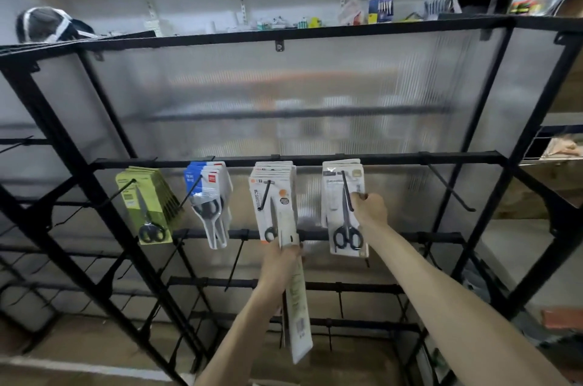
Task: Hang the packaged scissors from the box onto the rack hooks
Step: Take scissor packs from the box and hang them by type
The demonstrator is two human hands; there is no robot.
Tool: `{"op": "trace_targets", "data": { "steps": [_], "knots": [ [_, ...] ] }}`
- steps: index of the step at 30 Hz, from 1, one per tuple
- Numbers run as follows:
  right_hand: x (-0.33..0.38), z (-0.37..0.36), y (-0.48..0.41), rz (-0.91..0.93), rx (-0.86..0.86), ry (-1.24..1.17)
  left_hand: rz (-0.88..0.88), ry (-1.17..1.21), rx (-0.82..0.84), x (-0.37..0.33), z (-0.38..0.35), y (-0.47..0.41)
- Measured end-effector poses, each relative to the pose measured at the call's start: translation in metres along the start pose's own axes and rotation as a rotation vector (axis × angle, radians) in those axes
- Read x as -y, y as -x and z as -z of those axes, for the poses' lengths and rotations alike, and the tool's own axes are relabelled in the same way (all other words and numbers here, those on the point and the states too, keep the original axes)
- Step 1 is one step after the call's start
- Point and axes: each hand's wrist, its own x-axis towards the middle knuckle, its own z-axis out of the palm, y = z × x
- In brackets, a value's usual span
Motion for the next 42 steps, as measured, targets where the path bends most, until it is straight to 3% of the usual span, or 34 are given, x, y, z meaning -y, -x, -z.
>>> {"op": "trace_targets", "data": {
  "steps": [6,8,10,11,14,16,21,26,29,37,42],
  "knots": [
    [0.006,-0.006,-0.016,-0.074,0.033,0.108,-0.009,0.002,-0.002,-0.003,0.0,-0.001],
    [0.003,-0.003,0.002,-0.042,-0.054,0.275,0.013,0.012,-0.014,-0.005,-0.002,0.001],
    [-0.008,0.005,0.036,0.058,-0.056,0.21,0.076,0.066,-0.016,-0.008,-0.004,0.002],
    [-0.015,0.011,0.055,0.094,0.05,0.1,0.1,0.104,-0.012,-0.009,-0.007,0.003],
    [-0.028,0.028,0.105,-0.082,0.527,-0.122,0.139,0.246,0.024,-0.008,-0.019,0.007],
    [-0.032,0.038,0.116,-0.073,0.626,-0.077,0.175,0.339,0.059,-0.009,-0.032,0.013],
    [-0.041,0.062,0.121,-0.015,0.524,-0.092,0.162,0.369,0.05,-0.008,-0.052,0.022],
    [-0.052,0.087,0.109,-0.086,0.295,-0.207,0.133,0.273,0.033,-0.009,-0.05,0.028],
    [-0.054,0.093,0.102,-0.085,0.252,-0.234,0.088,0.251,0.048,-0.01,-0.046,0.033],
    [-0.042,0.068,0.122,-0.082,0.402,-0.317,-0.066,0.087,0.221,-0.014,-0.063,0.057],
    [-0.044,0.083,0.118,-0.066,0.585,-0.289,-0.034,0.139,0.188,-0.014,-0.045,0.052]
  ]
}}
